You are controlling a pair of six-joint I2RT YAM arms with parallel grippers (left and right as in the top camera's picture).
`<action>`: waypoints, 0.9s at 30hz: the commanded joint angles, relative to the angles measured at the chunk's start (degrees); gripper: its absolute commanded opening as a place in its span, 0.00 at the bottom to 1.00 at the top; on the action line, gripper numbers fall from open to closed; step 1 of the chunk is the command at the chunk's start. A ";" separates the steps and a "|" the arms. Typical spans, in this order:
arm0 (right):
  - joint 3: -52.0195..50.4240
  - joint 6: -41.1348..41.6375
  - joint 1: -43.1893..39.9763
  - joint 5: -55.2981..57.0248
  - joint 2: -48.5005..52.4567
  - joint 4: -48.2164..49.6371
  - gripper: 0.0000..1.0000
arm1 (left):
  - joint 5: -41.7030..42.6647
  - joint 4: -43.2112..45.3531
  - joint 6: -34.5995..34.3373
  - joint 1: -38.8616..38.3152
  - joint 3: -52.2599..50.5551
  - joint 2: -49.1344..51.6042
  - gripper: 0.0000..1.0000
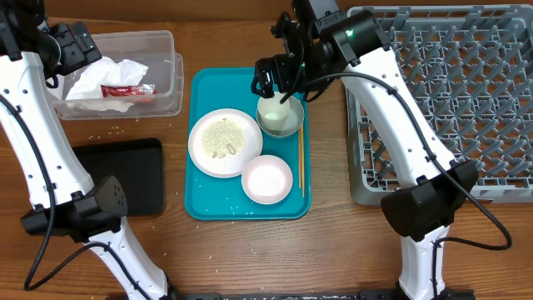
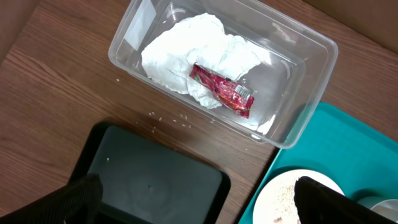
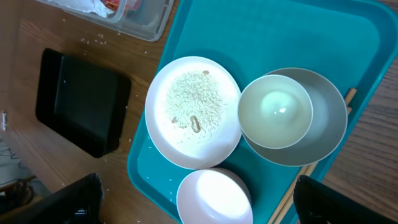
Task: Sort waste into correct bins and load items into the dishwasher
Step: 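Reach the right gripper over the white paper cup in the bowl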
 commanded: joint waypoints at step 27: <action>-1.60 8.52 11.54 29.94 14.14 9.31 0.64 | -0.26 0.07 1.27 0.24 -0.11 -0.46 1.00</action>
